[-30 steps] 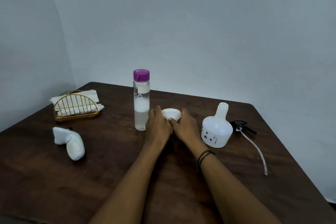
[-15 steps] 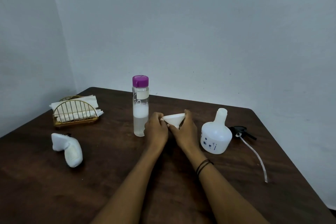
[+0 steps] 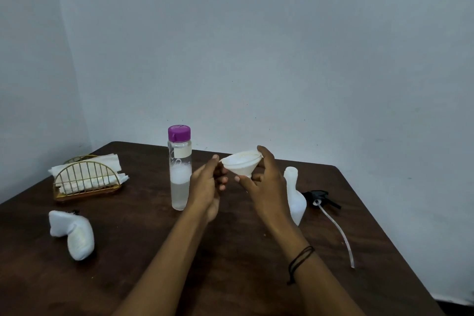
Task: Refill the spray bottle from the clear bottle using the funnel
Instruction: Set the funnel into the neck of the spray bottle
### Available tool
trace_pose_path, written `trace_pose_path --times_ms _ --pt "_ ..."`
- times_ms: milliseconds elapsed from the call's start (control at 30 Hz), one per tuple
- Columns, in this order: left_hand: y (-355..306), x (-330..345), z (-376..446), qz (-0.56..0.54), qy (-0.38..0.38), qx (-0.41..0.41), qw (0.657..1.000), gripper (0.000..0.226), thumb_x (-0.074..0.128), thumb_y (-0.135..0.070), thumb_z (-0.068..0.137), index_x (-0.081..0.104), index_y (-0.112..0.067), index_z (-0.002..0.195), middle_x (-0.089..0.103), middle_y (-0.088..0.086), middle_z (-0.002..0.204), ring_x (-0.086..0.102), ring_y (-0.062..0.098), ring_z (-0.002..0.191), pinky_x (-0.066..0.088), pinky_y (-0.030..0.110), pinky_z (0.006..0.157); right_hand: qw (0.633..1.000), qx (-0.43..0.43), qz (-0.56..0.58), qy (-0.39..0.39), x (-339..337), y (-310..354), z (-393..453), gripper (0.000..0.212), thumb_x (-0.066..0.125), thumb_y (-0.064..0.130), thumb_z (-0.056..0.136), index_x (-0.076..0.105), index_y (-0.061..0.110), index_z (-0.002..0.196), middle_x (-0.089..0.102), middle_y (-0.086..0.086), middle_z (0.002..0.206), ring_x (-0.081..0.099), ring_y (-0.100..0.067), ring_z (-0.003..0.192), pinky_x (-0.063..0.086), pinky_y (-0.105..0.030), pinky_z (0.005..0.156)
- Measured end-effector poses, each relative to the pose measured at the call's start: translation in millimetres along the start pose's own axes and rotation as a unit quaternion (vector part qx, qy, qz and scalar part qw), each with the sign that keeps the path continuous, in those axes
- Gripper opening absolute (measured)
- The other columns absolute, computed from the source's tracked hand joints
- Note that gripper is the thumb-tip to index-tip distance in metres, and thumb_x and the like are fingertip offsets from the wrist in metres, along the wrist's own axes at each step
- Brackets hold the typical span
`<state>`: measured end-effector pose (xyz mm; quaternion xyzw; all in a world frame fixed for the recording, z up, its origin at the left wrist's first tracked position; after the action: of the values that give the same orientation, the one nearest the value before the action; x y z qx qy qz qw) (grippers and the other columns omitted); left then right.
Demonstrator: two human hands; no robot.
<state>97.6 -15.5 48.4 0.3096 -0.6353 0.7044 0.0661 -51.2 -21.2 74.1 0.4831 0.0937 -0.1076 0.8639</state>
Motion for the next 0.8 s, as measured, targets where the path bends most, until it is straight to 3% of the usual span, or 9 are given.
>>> trace_pose_path --times_ms 167,333,400,467,567,667,800 --pt "-13 41 -7 -0.048 0.088 -0.044 0.994 0.024 0.054 -0.024 0.097 0.053 -0.013 0.075 0.051 -0.001 0.056 0.042 0.007 0.043 0.027 0.015 0.035 0.996 -0.073 -0.016 -0.04 -34 22 7 0.083 0.08 0.013 0.083 0.036 0.026 0.152 0.063 0.001 0.128 0.066 -0.012 0.109 0.057 -0.025 0.09" --pt "-22 91 -11 -0.042 0.131 -0.033 0.99 0.028 0.054 -0.02 0.097 0.053 -0.014 0.07 0.052 -0.003 0.056 0.045 0.005 0.043 0.031 0.015 0.036 0.994 -0.073 0.001 -0.078 -77 17 18 0.082 0.078 0.018 0.085 0.033 0.032 0.151 0.066 0.001 0.122 0.065 -0.006 0.104 0.05 -0.01 0.081" --pt "-19 108 -13 -0.035 0.143 -0.029 0.989 0.027 0.055 -0.02 0.097 0.055 -0.014 0.071 0.053 -0.002 0.058 0.047 0.006 0.045 0.034 0.015 0.038 0.994 -0.058 0.026 -0.087 -94 9 22 0.073 0.075 0.014 0.087 0.038 0.033 0.148 0.069 0.001 0.12 0.065 -0.005 0.106 0.052 -0.013 0.083" --pt "-15 121 -14 -0.022 0.151 -0.02 0.988 0.026 0.056 -0.021 0.097 0.056 -0.013 0.073 0.055 -0.003 0.059 0.049 0.006 0.046 0.035 0.015 0.04 0.993 -0.038 0.057 -0.097 -106 -1 25 0.065 0.069 0.009 0.09 0.042 0.029 0.146 0.072 0.0 0.114 0.068 -0.005 0.103 0.055 -0.02 0.085" --pt "-9 129 -13 -0.008 0.151 -0.013 0.988 0.026 0.056 -0.022 0.098 0.058 -0.013 0.073 0.056 -0.003 0.058 0.049 0.006 0.047 0.037 0.016 0.042 0.991 -0.018 0.078 -0.105 -112 -11 28 0.065 0.065 0.004 0.092 0.04 0.026 0.149 0.072 -0.001 0.107 0.068 -0.002 0.097 0.054 -0.016 0.079" --pt "-2 128 -9 -0.006 0.135 -0.02 0.991 0.027 0.057 -0.022 0.098 0.057 -0.013 0.072 0.056 -0.004 0.058 0.049 0.005 0.047 0.037 0.015 0.042 0.992 -0.011 0.082 -0.093 -109 -21 29 0.069 0.066 0.004 0.092 0.036 0.029 0.15 0.072 0.0 0.105 0.07 -0.01 0.099 0.054 -0.017 0.078" --pt "3 126 -7 -0.004 0.121 -0.024 0.992 0.027 0.057 -0.023 0.097 0.056 -0.014 0.072 0.055 -0.004 0.057 0.049 0.005 0.046 0.037 0.015 0.042 0.993 -0.015 0.081 -0.08 -104 -28 31 0.072 0.066 0.005 0.093 0.032 0.03 0.152 0.072 -0.001 0.104 0.07 -0.013 0.1 0.057 -0.03 0.089"
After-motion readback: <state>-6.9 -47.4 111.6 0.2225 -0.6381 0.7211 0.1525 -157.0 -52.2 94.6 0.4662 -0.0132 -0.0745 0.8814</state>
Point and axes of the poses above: each hand's wrist, its own z-axis towards the middle knuckle, its own x-axis out of the palm, y = z × x, the point moved 6 cm from there along z, towards the middle knuckle
